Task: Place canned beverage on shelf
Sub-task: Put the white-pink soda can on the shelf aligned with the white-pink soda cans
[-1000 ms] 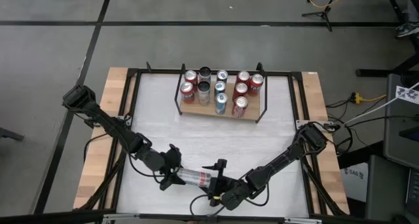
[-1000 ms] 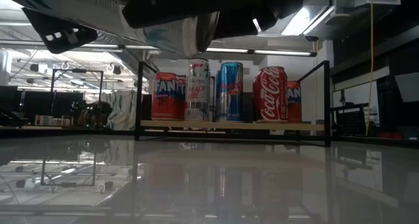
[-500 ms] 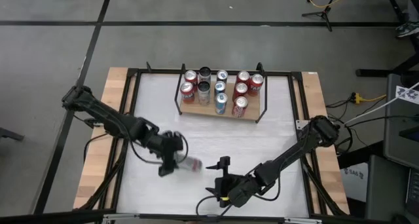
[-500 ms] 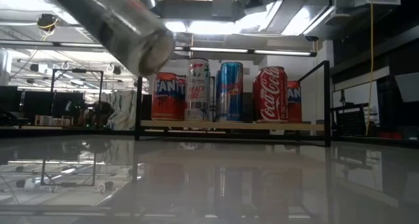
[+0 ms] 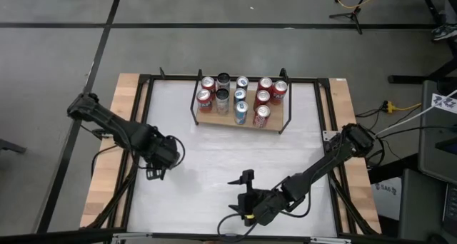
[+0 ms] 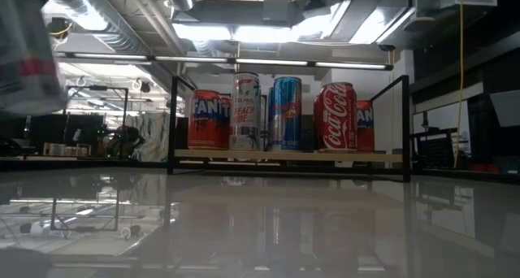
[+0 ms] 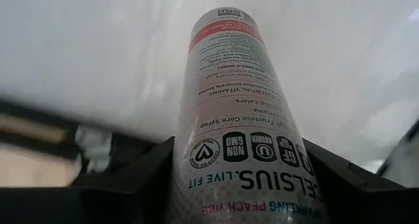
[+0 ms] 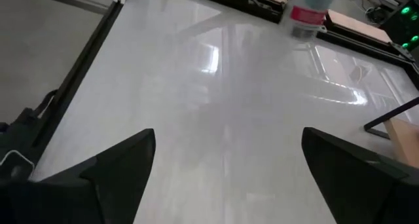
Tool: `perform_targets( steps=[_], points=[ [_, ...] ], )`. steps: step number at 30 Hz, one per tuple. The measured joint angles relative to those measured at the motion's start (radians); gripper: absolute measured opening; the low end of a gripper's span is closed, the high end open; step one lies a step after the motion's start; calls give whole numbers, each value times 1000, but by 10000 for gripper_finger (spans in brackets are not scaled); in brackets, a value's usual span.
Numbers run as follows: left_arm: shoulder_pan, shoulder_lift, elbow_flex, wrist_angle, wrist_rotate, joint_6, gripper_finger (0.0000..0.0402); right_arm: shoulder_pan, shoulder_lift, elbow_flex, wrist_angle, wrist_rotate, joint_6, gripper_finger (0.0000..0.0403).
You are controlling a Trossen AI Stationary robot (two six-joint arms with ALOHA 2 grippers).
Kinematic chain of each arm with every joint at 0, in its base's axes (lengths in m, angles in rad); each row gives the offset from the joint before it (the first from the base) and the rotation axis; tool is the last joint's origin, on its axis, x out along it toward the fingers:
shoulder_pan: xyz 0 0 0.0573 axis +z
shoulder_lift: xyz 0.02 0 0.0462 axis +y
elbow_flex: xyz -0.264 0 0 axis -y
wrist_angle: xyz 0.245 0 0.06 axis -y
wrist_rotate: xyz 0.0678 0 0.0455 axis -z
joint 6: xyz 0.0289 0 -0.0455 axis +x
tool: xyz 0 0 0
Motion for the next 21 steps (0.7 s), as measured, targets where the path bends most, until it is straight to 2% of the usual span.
perform_targets(
  steps=[6, 12, 21],
  points=[
    [-30, 48, -54, 5, 89, 27, 243, 0, 0, 0, 6, -2, 0, 374],
    [-62, 177, -63, 2, 192, 117, 243, 0, 0, 0, 5, -19, 0, 374],
    [-87, 350, -58, 53, 283, 257, 243, 0, 1, 0, 6, -28, -1, 374]
  ],
)
